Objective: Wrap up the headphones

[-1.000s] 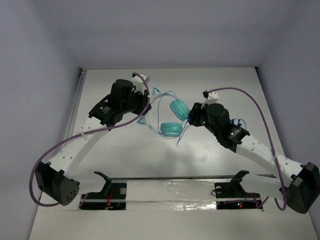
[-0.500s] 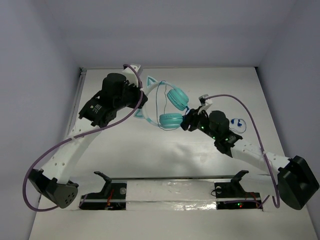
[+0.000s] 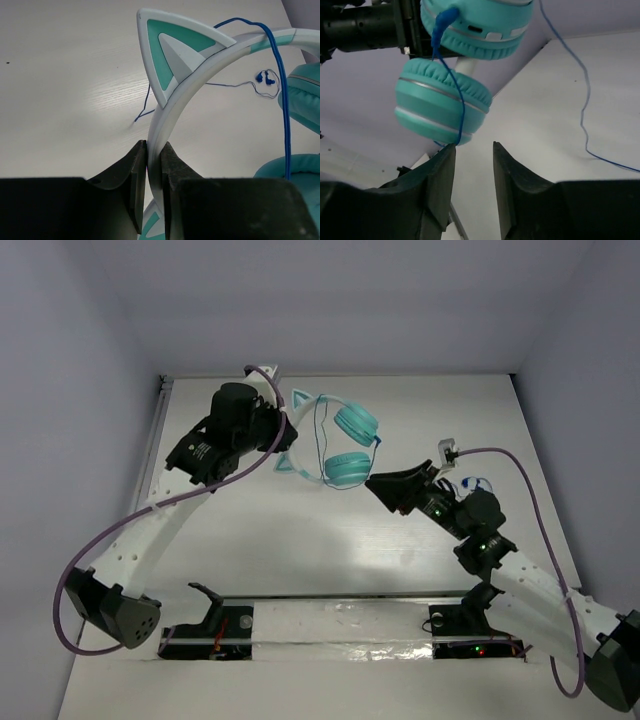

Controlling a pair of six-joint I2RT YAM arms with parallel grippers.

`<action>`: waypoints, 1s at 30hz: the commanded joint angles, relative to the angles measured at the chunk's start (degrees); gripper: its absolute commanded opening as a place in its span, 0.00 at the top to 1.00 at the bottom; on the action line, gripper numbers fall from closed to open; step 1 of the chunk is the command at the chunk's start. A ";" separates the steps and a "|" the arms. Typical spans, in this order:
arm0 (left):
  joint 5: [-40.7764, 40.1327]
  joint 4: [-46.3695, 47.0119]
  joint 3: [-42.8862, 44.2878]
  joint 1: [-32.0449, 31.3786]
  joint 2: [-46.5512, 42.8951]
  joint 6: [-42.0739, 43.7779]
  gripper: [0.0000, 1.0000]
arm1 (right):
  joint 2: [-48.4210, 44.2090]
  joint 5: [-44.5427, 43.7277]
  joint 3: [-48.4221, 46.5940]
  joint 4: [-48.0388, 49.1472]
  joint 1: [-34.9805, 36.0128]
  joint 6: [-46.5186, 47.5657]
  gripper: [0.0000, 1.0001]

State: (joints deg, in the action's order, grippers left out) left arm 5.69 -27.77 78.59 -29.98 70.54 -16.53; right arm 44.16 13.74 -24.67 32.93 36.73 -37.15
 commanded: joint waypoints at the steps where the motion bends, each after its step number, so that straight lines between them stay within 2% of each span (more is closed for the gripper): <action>1: 2.30 7.38 1.65 0.88 0.21 -4.82 1.00 | 2.94 1.14 0.93 6.71 -0.26 -1.54 0.57; 6: 1.95 5.10 5.52 0.88 0.91 -4.56 1.00 | 12.68 -2.66 2.69 13.90 -0.26 -0.03 0.58; 8: 1.78 3.60 7.45 0.88 1.17 -4.30 1.00 | 19.54 -4.68 2.26 19.09 -0.26 0.23 0.58; 11: 1.16 1.49 10.27 0.88 1.79 -3.77 1.00 | 28.48 -6.09 -0.10 23.93 -0.26 1.81 0.54; 12: 1.16 1.23 10.71 0.88 1.88 -3.68 1.00 | 30.96 -6.18 -1.69 22.81 -0.26 2.77 0.48; 14: 1.51 0.26 12.02 0.88 2.14 -3.51 1.00 | 38.58 -5.57 -7.38 20.26 -0.26 6.37 0.43; 19: 2.57 -1.32 13.87 0.88 2.32 -2.89 1.00 | 49.95 -3.89 -15.23 16.56 -0.26 11.04 0.37; 24: 3.18 -2.64 15.89 0.88 2.67 -2.36 1.00 | 56.20 -3.72 -22.26 11.11 -0.26 14.73 0.35; 30: 4.06 -4.31 19.76 1.41 3.46 -1.66 1.00 | 62.62 -1.78 -26.40 9.87 -0.26 15.79 0.35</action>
State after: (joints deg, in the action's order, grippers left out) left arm 7.38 -35.53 93.43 -29.10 74.74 -17.50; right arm 104.86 10.79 -48.56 42.72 36.71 -23.77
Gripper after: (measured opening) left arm 0.105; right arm 0.648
